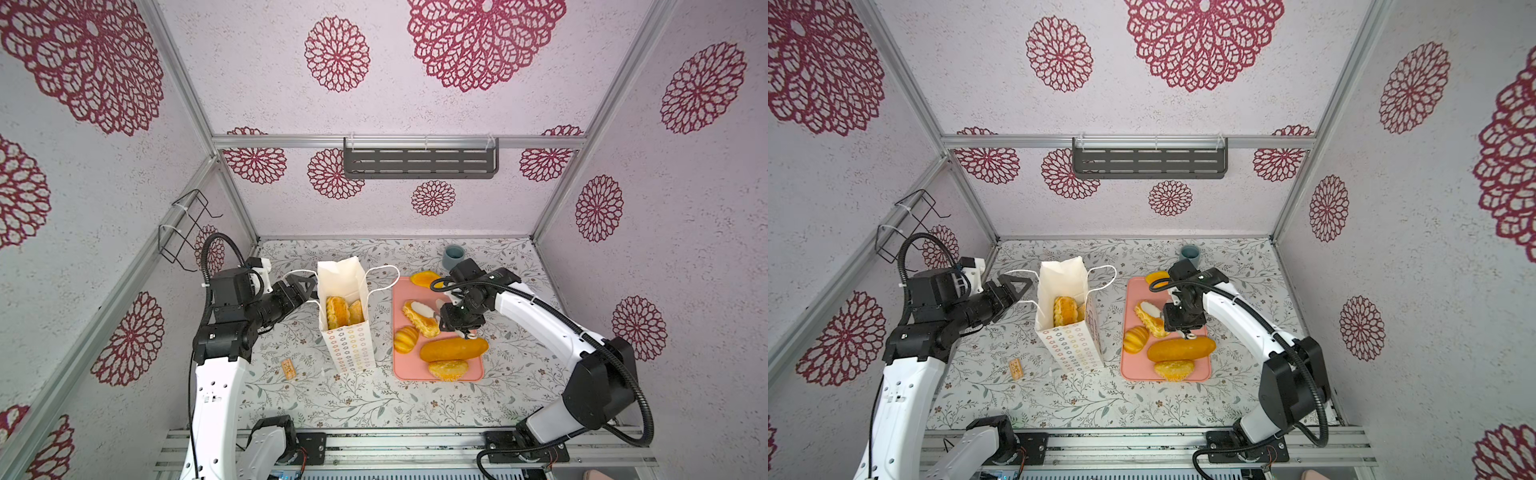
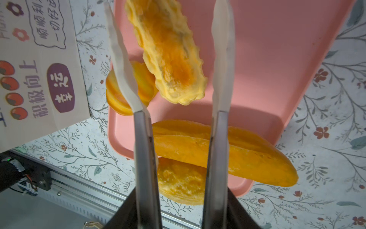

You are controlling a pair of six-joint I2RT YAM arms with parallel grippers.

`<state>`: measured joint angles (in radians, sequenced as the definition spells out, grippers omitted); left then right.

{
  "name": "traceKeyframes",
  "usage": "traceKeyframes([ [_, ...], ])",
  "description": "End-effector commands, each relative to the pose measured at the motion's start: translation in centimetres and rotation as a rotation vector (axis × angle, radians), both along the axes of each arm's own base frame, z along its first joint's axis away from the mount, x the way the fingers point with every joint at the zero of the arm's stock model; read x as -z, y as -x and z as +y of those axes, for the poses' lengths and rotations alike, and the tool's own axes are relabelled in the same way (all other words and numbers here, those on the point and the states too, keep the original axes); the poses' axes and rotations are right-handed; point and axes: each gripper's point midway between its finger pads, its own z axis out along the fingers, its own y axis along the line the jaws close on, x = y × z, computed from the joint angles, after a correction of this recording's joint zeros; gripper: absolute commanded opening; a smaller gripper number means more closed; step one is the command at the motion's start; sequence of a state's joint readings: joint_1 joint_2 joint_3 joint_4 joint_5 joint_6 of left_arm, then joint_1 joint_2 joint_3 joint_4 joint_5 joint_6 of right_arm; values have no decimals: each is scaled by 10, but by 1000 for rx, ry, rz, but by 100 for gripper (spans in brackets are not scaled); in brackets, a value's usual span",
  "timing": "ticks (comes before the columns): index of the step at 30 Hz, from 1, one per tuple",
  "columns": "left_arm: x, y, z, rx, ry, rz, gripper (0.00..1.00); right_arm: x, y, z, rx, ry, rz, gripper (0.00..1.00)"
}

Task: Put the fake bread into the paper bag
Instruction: 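Swing the empty tongs with the right gripper back over the tray, then lower the tongs and squeeze them around the ridged pastry on the tray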

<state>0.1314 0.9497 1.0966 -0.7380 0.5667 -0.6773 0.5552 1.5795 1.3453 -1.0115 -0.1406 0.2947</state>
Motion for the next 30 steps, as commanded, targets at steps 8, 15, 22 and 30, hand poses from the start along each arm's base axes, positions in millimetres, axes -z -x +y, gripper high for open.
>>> traceKeyframes([
  [8,-1,-3,0,15,-5,-16,81,6,-19,5,-84,172,-22,57],
  [15,2,-5,1,14,-9,-11,81,17,-26,11,-103,193,-1,57],
  [22,1,-7,1,15,-6,-13,81,27,-36,5,-80,208,-2,51],
  [30,-1,-11,1,13,-2,-14,83,22,-42,-5,-32,183,-39,36],
])
